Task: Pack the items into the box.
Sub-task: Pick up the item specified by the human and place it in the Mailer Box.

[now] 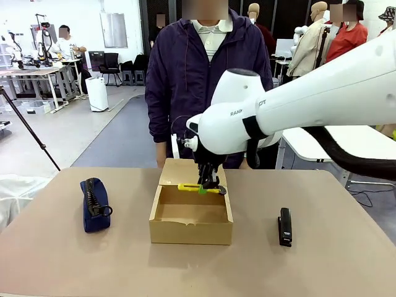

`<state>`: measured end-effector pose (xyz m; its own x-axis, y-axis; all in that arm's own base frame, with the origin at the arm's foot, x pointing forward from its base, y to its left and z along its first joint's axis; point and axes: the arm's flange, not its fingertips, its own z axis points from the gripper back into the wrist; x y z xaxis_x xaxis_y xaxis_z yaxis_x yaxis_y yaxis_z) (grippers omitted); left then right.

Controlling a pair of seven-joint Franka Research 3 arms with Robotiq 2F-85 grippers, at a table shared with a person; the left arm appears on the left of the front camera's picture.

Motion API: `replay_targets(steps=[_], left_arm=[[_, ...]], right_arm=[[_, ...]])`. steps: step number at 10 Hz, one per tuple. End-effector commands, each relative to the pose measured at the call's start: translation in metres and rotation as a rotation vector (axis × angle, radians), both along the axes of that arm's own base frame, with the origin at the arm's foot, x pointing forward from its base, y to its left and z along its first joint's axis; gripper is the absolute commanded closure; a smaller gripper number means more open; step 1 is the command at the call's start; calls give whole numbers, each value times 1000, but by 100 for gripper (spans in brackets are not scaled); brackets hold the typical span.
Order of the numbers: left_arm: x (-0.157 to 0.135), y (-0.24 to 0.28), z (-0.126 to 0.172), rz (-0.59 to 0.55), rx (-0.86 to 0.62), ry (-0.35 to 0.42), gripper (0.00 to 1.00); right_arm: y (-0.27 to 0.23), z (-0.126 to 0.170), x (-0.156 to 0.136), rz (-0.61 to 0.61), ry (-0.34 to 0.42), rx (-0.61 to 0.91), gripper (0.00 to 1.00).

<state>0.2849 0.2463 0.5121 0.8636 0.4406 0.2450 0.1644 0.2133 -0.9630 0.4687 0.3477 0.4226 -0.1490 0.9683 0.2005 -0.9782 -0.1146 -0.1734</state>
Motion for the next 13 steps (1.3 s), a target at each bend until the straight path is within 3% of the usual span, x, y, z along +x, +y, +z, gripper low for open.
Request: replay_targets(steps=[1, 3, 5, 6, 7, 8, 13], left_arm=[[0, 0, 3, 1, -19, -19, 0], [0, 0, 3, 1, -19, -19, 0], [0, 0, 3, 1, -19, -19, 0], [0, 0, 3, 1, -19, -19, 0], [0, 0, 3, 1, -19, -19, 0], [0, 0, 3, 1, -19, -19, 0], [0, 0, 3, 1, -19, -19, 0]], right_arm=[[27, -33, 14, -76, 29, -15, 100], [39, -63, 22, -128, 50, -21, 100], [40, -74, 23, -145, 71, -39, 100], [41, -74, 22, -152, 73, -41, 72], [40, -72, 22, -157, 64, -42, 15], [39, -71, 22, -156, 62, -46, 0], [33, -67, 25, -170, 54, -24, 0]])
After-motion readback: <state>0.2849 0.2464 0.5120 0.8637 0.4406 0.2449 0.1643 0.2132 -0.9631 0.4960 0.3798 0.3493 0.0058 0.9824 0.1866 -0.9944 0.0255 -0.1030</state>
